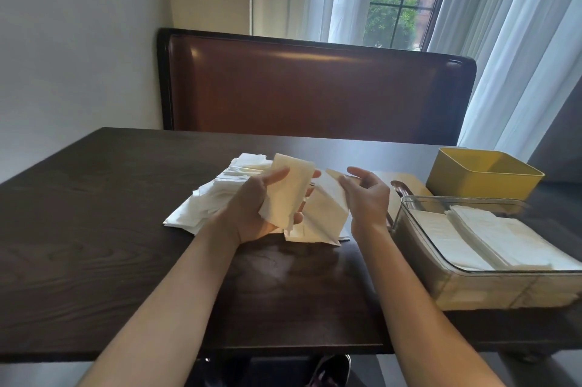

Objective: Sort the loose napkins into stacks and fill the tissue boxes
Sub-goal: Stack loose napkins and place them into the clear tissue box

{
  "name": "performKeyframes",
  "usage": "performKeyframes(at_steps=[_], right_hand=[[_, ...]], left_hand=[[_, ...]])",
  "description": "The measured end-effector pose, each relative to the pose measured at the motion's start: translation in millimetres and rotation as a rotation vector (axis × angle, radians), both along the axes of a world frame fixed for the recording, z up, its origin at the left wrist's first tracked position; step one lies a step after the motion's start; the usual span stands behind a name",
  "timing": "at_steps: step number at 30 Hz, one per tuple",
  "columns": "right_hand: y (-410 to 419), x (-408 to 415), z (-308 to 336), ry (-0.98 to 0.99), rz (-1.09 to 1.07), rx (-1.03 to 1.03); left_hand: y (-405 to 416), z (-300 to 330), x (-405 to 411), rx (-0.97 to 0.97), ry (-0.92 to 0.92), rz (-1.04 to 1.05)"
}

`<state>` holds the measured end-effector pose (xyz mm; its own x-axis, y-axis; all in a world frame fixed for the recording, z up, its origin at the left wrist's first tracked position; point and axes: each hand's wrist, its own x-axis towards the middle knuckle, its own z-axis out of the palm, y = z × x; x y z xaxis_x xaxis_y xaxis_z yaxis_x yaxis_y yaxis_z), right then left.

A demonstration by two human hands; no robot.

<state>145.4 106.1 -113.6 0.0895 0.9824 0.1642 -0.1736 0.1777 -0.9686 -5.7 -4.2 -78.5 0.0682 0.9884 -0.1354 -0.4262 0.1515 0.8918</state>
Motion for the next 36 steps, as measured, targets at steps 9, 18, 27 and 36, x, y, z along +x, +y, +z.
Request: performKeyframes(at_steps=[9,18,27,36], right_hand=[[-3,0,0,-0.033,0.033,0.099],[-13,-3,13,-0.120,0.223,0.123],[-23,-1,15,-0.290,0.382,0.430],[-22,4,18,-0.063,0.294,0.331]], left_hand=[[4,-9,0,-0.021,0.066,-0.062],[8,-2,-6,0.034,-0.162,0.172],[8,0,-11,0.023,-0.320,0.230],[17,-8,-15,0.083,-0.254,0.338]])
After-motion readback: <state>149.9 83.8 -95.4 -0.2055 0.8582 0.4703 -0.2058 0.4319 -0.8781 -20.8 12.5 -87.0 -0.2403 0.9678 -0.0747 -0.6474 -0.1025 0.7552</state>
